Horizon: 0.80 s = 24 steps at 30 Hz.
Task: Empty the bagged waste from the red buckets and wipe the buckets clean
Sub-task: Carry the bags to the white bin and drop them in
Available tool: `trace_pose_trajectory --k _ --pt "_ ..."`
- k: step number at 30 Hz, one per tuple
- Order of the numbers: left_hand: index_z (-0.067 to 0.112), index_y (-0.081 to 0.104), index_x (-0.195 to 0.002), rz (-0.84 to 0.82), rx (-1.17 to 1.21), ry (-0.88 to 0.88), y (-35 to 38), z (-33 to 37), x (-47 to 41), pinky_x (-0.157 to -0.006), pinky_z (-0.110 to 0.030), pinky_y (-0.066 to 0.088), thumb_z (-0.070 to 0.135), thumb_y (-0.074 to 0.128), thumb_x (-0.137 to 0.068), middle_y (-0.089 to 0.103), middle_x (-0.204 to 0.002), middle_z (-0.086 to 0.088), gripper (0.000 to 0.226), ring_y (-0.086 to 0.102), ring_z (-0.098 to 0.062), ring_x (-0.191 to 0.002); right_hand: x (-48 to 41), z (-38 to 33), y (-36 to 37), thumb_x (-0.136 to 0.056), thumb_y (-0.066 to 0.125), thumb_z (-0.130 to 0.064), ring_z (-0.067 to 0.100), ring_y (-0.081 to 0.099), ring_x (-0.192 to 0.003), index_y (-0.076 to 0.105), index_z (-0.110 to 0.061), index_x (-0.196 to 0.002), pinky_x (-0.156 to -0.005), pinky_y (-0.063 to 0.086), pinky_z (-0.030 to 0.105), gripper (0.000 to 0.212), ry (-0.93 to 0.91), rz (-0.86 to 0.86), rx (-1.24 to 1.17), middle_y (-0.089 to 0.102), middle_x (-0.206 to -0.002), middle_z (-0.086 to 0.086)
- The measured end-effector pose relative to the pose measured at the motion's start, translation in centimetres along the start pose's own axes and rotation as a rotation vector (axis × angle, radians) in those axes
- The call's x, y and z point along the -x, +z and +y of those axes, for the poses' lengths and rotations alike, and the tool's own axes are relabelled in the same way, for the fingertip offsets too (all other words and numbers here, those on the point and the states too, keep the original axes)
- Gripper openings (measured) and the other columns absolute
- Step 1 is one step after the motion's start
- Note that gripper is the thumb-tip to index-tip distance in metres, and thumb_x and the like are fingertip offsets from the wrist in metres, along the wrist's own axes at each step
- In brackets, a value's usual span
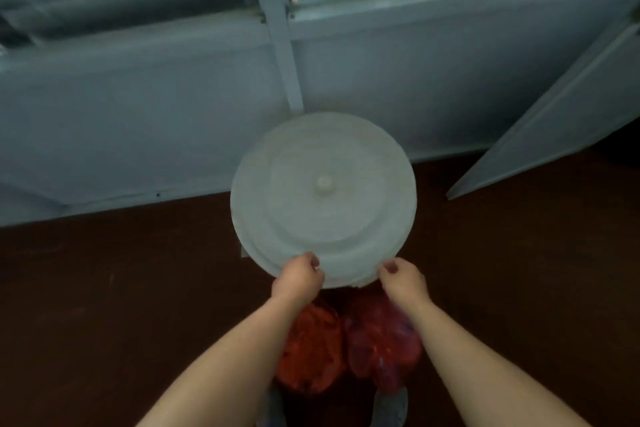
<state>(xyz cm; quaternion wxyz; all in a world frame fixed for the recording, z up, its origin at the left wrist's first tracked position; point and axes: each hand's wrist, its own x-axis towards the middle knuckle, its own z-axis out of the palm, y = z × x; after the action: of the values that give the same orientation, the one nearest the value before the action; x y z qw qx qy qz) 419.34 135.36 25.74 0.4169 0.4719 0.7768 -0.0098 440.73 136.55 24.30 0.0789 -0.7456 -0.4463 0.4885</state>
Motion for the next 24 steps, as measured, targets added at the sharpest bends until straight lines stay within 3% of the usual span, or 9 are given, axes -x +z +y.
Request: trace_pose_trajectory --k 7,11,14,19,24 --pt "0.022 0.053 -0.135 0.044 -0.031 0.098 -4.3 3.2 -7.4 -0.097 -0.043 0.052 0.036 0.054 -0.095 0.059 -0.129 -0.004 0.042 0.060 -0.026 -0.114 -4.1 -4.1 1.0 -0.094 0.061 -0.028 0.025 0.068 -0.096 0.070 -0.014 -0.107 -0.084 0.051 0.030 0.021 -0.026 0.039 -0.069 0.072 -0.101 0.006" --pt "0.025 0.042 -0.145 0.109 -0.137 0.188 -5.3 4.0 -13.5 -0.102 -0.045 0.047 0.039 0.057 -0.096 0.049 -0.139 -0.010 0.053 0.054 -0.033 -0.124 -7.8 -4.4 2.4 -0.095 0.060 -0.027 0.019 0.068 -0.093 0.069 -0.018 -0.109 -0.078 0.044 0.024 0.019 -0.068 0.105 -0.105 0.071 -0.101 0.000" --pt "0.027 0.031 -0.150 0.138 -0.266 0.233 -4.7 4.3 -17.1 -0.097 -0.048 0.045 0.045 0.054 -0.097 0.043 -0.140 -0.013 0.062 0.047 -0.038 -0.127 -10.1 -3.9 4.0 -0.096 0.058 -0.026 0.018 0.067 -0.092 0.069 -0.019 -0.112 -0.073 0.041 0.022 0.020 -0.083 0.142 -0.122 0.070 -0.101 -0.002" --pt "0.028 0.011 -0.158 0.081 -0.408 0.249 -3.1 5.3 -22.3 -0.101 -0.049 0.040 0.058 0.042 -0.099 0.040 -0.144 -0.016 0.072 0.043 -0.040 -0.129 -12.7 -3.3 6.4 -0.098 0.054 -0.022 0.013 0.065 -0.089 0.068 -0.021 -0.117 -0.067 0.042 0.018 0.023 -0.086 0.207 -0.173 0.067 -0.099 -0.008" --pt "0.024 0.019 -0.155 0.104 -0.457 0.305 -2.2 6.2 -24.7 -0.096 -0.046 0.043 0.054 0.038 -0.102 0.049 -0.137 -0.019 0.064 0.051 -0.041 -0.122 -13.6 -3.2 7.2 -0.100 0.053 -0.019 0.006 0.057 -0.087 0.068 -0.021 -0.118 -0.076 0.042 0.021 0.024 -0.074 0.260 -0.165 0.056 -0.091 -0.019"
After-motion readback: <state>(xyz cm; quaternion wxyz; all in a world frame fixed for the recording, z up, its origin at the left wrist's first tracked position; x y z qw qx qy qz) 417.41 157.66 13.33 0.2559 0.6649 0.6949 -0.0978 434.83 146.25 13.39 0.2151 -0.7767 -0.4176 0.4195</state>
